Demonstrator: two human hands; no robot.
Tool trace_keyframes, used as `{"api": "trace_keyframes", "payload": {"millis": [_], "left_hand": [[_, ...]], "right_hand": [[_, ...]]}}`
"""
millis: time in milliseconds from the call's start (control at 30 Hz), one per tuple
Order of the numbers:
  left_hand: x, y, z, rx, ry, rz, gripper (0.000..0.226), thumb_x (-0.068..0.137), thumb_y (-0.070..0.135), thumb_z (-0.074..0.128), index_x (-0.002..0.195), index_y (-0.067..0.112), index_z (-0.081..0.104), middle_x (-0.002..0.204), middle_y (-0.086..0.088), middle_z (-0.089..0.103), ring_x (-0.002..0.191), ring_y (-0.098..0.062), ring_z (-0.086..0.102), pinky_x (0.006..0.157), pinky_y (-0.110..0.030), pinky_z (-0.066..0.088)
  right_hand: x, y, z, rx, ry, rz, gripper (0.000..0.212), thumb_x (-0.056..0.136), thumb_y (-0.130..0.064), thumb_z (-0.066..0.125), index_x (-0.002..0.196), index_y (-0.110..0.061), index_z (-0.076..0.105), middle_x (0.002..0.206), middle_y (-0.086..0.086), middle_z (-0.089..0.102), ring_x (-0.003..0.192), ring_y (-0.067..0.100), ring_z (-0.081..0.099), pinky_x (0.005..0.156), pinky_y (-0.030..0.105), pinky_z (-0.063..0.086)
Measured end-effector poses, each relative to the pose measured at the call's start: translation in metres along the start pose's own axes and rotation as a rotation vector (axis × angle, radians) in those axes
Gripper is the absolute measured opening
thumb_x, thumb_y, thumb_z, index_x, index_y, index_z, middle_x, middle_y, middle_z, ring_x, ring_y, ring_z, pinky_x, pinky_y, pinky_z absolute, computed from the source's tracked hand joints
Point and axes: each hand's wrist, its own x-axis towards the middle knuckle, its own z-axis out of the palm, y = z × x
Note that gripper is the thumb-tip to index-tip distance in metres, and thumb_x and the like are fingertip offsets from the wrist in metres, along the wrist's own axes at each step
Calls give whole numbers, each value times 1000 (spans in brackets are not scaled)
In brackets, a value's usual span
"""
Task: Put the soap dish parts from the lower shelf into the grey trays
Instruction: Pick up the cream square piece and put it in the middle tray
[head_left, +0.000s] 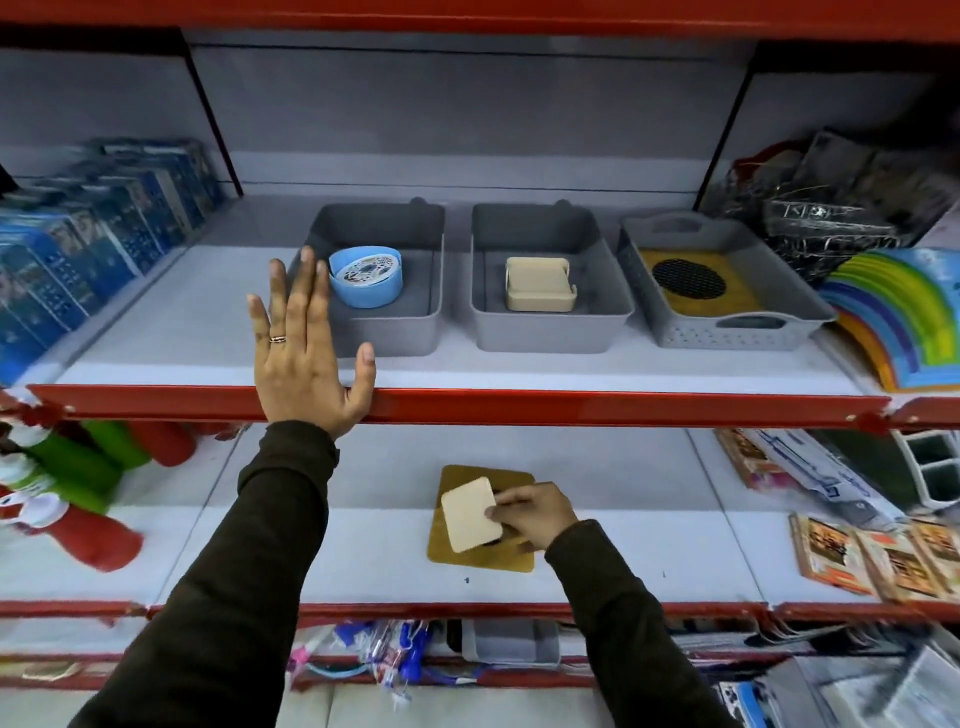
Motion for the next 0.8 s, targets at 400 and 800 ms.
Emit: {"api": "trace_keyframes", "payload": {"millis": [400, 800], "left_hand": [[-1, 3, -12, -2, -119, -6, 80, 89, 46, 34, 157, 8, 14, 166, -10, 13, 154, -30, 7, 126, -46, 2], [-1, 2, -14, -8, -161, -19, 81, 88, 45, 39, 157, 10, 14, 166, -7, 11, 155, -25, 2, 126, -44, -1]], "right_hand": [[-154, -114, -73, 418, -68, -485, 31, 80, -11, 74, 111, -4, 72, 95, 12, 78, 70, 16, 73, 56, 24, 60], [-197, -143, -82, 510, 74, -709, 17, 83, -9, 70, 97, -18, 75, 92, 5, 80, 79, 19, 76, 53, 23, 60]]}}
